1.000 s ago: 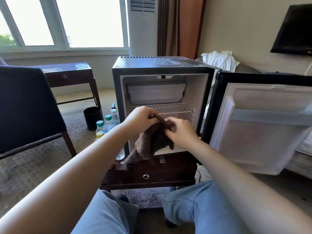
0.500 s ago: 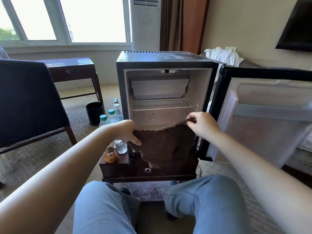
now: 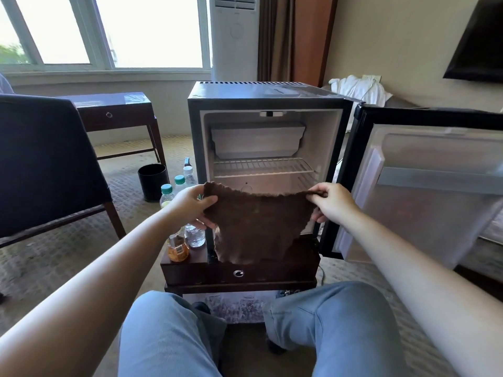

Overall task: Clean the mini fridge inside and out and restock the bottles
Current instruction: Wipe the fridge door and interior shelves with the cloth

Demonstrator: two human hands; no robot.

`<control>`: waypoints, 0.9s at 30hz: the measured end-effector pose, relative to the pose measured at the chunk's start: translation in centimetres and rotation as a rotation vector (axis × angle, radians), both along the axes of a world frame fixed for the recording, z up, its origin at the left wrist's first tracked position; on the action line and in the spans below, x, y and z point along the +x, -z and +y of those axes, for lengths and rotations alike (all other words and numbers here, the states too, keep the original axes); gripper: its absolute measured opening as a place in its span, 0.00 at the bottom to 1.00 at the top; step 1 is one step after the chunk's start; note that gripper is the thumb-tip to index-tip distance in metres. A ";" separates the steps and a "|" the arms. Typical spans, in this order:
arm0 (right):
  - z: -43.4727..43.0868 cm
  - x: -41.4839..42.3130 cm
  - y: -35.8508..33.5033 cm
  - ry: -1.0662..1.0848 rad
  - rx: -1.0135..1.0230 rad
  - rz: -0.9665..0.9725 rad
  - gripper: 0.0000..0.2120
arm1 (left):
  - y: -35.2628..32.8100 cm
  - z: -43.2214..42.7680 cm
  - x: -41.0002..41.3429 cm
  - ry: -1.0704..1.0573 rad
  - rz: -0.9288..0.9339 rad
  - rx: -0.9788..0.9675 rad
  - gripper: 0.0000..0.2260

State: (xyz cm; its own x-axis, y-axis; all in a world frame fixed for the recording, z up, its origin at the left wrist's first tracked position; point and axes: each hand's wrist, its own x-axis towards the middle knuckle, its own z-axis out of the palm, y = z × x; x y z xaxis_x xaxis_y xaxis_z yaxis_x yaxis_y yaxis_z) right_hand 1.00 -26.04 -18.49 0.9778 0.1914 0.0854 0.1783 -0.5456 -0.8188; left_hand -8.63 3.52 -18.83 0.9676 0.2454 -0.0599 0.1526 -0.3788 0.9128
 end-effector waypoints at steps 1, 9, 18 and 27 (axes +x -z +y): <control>0.2 -0.2 0.0 0.003 0.049 0.051 0.05 | 0.2 -0.1 0.1 -0.020 -0.026 0.039 0.09; 1.1 -0.6 0.3 -0.005 0.064 -0.036 0.07 | -0.1 -0.5 0.6 -0.175 -0.236 0.200 0.12; -0.1 -0.2 0.5 -0.172 -0.011 -0.015 0.22 | 0.0 0.0 0.0 -0.071 -0.192 0.239 0.06; -0.3 -0.6 0.2 -0.065 -0.091 -0.125 0.10 | 0.6 -0.3 0.5 -0.057 -0.162 0.708 0.11</control>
